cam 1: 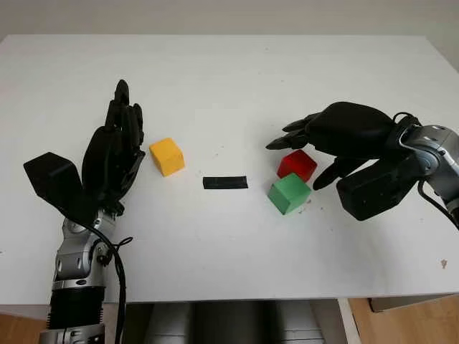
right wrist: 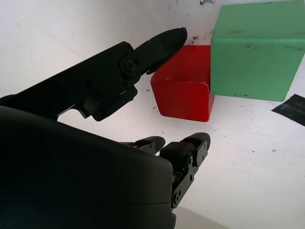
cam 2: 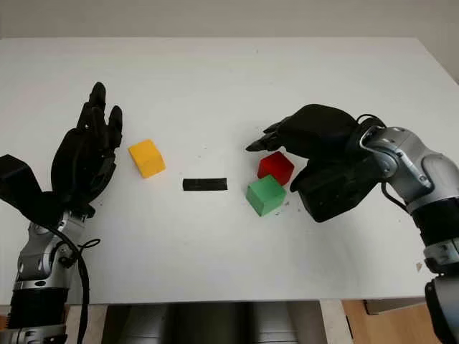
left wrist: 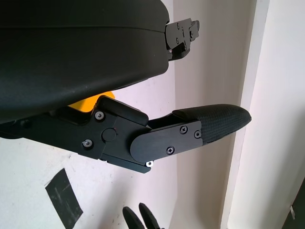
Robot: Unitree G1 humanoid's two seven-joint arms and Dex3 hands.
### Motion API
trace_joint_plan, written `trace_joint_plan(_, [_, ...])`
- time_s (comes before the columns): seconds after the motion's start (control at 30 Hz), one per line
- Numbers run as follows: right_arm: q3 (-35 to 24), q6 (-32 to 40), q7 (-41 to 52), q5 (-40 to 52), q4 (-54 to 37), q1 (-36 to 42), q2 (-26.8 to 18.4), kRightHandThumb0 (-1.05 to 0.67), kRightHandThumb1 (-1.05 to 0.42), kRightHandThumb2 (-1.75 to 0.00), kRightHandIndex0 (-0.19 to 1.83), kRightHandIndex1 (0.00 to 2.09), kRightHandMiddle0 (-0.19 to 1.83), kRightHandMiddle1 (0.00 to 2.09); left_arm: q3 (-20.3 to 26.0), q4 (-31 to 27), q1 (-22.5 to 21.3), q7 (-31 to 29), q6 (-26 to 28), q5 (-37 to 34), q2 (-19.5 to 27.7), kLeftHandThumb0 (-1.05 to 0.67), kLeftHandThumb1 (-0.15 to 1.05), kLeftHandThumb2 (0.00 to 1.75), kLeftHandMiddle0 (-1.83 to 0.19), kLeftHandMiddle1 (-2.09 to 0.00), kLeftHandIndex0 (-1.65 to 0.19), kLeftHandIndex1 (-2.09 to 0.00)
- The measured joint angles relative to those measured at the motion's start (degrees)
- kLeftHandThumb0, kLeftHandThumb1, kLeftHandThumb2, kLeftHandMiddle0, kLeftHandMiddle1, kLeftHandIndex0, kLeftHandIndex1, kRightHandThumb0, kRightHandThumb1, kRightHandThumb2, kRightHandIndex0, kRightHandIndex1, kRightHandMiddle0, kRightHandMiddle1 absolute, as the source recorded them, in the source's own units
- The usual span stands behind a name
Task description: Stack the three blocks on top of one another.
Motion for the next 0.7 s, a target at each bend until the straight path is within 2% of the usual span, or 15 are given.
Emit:
trace_joint_plan(0.2, [1.02,-1.86,-7.05,-3.13,3.42,0.12,0.30,-0.54,-0.78,-0.06,0.53,0.10,0.63,0.12,0.00,-0.06,0.00,0.13,0.10,0.08,0.14,-0.80,1.05,0.65,0.19,0.00,0.19,0.00])
trace_joint_plan(0.27, [1.28,-2.32,-8.75,-3.40,5.23,0.10,0.54,-0.49,-0.80,-0.06,0.52,0.09,0.72,0.17,0.00,-0.09,0.00,0.25,0.10,0.12,0.15,-0.80,1.05,0.65,0.19,0.00,0.19,0.00])
trace_joint_plan(0.3, [1.40,-2.65,-9.60,-3.41,6.18,0.08,0.65,-0.46,-0.82,-0.06,0.52,0.08,0.75,0.25,0.00,-0.15,0.00,0.25,0.11,0.13,0.15,-0.80,1.05,0.65,0.19,0.00,0.19,0.00])
trace_joint_plan(0.33, [1.53,-3.03,-10.51,-3.49,7.11,0.05,0.79,-0.42,-0.84,-0.06,0.52,0.07,0.73,0.48,0.01,-0.22,0.01,0.25,0.12,0.14,0.18,-0.80,1.05,0.65,0.19,0.00,0.19,0.00])
trace_joint_plan(0.37, [1.62,-3.41,-11.54,-3.61,7.95,0.04,0.94,-0.38,-0.86,-0.06,0.52,0.06,0.68,0.80,0.01,-0.31,0.01,0.25,0.14,0.16,0.22,-0.80,1.05,0.65,0.19,0.00,0.19,0.00])
trace_joint_plan(0.43, [1.90,-4.37,-13.56,-4.03,9.20,-0.07,1.23,-0.35,-0.88,-0.06,0.52,0.06,0.65,1.02,0.01,-0.64,0.01,0.33,0.28,0.21,0.22,-0.80,1.05,0.65,0.19,0.00,0.19,0.00])
trace_joint_plan(0.5, [2.22,-4.86,-14.54,-4.53,9.71,-0.42,1.30,-0.34,-0.89,-0.06,0.48,0.04,0.62,1.10,0.02,-0.89,0.01,0.37,0.33,0.23,0.24,-0.80,1.05,0.66,0.19,0.00,0.19,0.00])
trace_joint_plan(0.7, [3.12,-5.34,-16.94,-6.49,10.48,-1.12,1.29,-0.34,-0.88,-0.05,0.47,0.04,0.58,1.15,0.04,-1.06,0.01,0.39,0.56,0.34,0.34,-0.80,1.05,0.65,0.19,0.00,0.19,0.00])
